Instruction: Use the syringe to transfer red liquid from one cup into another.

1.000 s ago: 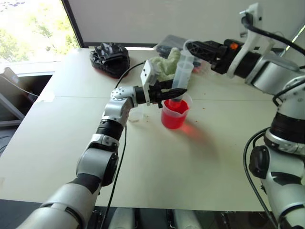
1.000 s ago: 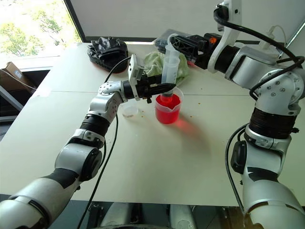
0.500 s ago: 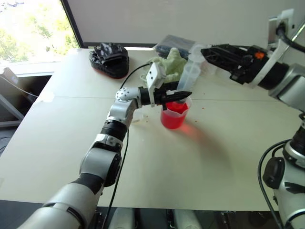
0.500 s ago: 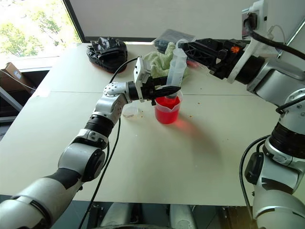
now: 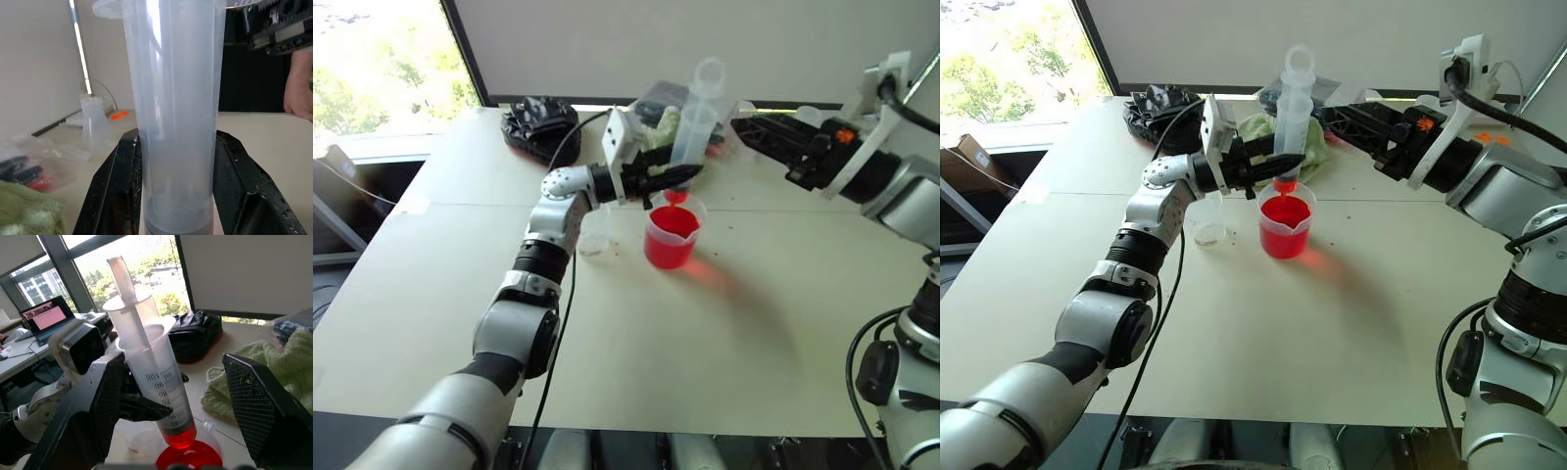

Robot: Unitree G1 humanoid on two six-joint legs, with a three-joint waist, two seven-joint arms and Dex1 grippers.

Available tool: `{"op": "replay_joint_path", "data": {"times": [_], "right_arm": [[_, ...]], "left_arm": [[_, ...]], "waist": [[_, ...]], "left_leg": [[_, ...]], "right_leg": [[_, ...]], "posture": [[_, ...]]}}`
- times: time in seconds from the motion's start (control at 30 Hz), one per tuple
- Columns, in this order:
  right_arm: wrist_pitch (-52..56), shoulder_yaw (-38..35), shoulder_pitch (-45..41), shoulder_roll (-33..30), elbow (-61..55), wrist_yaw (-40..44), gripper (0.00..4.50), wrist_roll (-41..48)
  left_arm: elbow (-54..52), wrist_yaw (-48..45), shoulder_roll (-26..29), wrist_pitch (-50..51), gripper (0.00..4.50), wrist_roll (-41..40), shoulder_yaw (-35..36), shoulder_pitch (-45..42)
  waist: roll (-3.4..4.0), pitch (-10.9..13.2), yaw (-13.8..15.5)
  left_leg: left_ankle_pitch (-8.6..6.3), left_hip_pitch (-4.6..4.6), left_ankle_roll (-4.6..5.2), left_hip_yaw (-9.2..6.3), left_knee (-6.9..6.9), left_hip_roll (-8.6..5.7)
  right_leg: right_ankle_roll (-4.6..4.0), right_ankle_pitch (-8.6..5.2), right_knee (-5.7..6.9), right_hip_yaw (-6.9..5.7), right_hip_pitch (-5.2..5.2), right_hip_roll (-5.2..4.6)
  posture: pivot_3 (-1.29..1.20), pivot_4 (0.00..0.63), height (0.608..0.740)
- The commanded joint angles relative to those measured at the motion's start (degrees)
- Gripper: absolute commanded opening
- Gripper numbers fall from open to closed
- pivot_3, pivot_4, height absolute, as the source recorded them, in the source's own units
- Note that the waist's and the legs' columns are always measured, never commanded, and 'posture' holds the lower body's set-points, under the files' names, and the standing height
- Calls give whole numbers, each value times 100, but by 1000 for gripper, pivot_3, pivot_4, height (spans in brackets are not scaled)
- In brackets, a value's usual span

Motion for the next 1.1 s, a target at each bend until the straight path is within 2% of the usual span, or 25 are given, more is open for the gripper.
{"op": "replay_joint_path", "data": {"times": [0.03,0.4,0.77,1.1], "right_arm": [[-201,-23,-9,-1,-170,-14,3297,96],[-435,242,-35,127,-38,18,3297,53],[-595,445,-67,239,35,33,3297,-8],[-671,550,-80,239,88,73,3297,-66]], "left_arm": [[-707,259,118,407,1355,-370,250,-157],[-2001,831,837,1457,1355,-744,395,442],[-2209,1232,1409,1521,1355,-645,512,954],[-2378,1492,1485,1720,1355,-627,415,1469]], "waist": [[-2,-49,0],[6,-192,-24],[6,-198,-30],[6,-236,-39]], "left_leg": [[0,3,0,0,4,0],[0,21,0,-1,9,2],[0,21,0,-2,13,1],[0,22,0,-2,14,1]], "right_leg": [[0,0,0,1,4,0],[0,0,2,3,22,2],[0,0,4,3,25,2],[0,0,6,2,25,2]], "posture": [[0,0,711],[0,0,711],[0,0,711],[0,0,711]]}}
